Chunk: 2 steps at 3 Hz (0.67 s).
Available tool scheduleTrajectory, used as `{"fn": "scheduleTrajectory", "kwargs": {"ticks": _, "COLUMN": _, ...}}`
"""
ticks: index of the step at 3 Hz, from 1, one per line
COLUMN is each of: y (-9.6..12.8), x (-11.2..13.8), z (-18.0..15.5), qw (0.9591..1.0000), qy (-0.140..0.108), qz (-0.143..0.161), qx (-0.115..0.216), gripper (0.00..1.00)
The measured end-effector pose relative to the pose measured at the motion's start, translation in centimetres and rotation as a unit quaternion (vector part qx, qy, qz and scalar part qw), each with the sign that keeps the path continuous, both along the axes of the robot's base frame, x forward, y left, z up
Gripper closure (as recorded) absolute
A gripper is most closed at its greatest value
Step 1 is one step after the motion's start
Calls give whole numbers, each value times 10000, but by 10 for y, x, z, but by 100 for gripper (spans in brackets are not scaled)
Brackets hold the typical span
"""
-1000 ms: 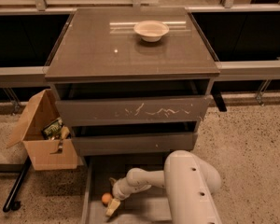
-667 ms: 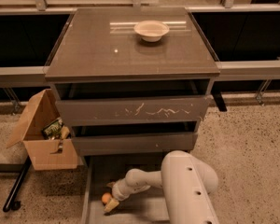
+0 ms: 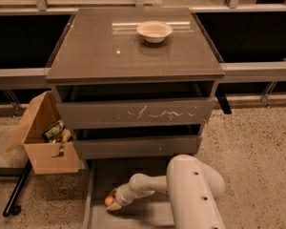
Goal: Pick orange from bottom drawer and place on counter
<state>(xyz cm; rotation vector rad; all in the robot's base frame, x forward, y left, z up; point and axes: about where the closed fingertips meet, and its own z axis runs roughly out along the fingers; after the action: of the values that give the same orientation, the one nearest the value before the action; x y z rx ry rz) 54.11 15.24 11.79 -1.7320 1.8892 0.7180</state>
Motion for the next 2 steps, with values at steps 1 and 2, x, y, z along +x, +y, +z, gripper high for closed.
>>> {"fn": "scheduleTrajectory", "kwargs": {"ticks": 1, "y": -7, "x": 0, "z": 18, "qw": 9997, "qy": -126, "qz": -10, "qx": 213, "gripper": 96}}
{"fn": "scheduleTrajectory", "kwargs": {"ticks": 2, "y": -32, "x": 15, "z": 81, "qw": 9957, "qy": -431, "qz": 92, "qx": 813, "gripper": 100}}
